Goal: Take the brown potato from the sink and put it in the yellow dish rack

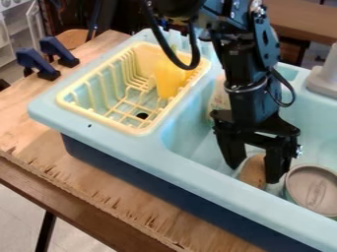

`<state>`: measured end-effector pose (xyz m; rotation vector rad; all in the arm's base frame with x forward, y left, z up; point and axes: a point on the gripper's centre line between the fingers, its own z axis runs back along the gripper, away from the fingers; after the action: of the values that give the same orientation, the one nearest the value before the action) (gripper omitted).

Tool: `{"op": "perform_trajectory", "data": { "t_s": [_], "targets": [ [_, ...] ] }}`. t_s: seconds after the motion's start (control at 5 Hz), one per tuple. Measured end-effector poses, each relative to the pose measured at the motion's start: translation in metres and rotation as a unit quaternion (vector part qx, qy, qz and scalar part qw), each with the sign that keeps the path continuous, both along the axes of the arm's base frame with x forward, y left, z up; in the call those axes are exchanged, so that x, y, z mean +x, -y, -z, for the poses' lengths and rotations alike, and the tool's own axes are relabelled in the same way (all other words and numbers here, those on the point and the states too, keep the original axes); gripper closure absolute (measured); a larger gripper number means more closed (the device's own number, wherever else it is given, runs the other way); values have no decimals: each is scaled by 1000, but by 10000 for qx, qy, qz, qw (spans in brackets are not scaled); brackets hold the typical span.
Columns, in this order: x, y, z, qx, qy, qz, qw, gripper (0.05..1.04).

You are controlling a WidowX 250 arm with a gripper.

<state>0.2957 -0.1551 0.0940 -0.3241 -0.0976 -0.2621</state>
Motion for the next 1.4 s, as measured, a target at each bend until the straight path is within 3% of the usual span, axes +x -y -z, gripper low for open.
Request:
{"op": "perform_trajectory", "data": {
  "t_s": [0.2, 0.4, 0.6, 0.8, 1.0, 1.2, 1.4],
  "targets": [
    [-3, -4, 2, 312, -344, -95, 9989, 368],
    [-3, -8, 4, 480, -658, -88, 9966, 532],
    [-3, -9, 3, 481, -656, -28, 9967, 581],
    [-4, -7, -2, 476, -586, 56, 9971, 581],
    [-4, -11, -34, 562, -129, 84, 9983, 581],
    [-10, -17, -54, 737, 46, 8, 9973, 581],
    [-13, -24, -64, 750, 92, 23, 9971, 581]
  ]
}}
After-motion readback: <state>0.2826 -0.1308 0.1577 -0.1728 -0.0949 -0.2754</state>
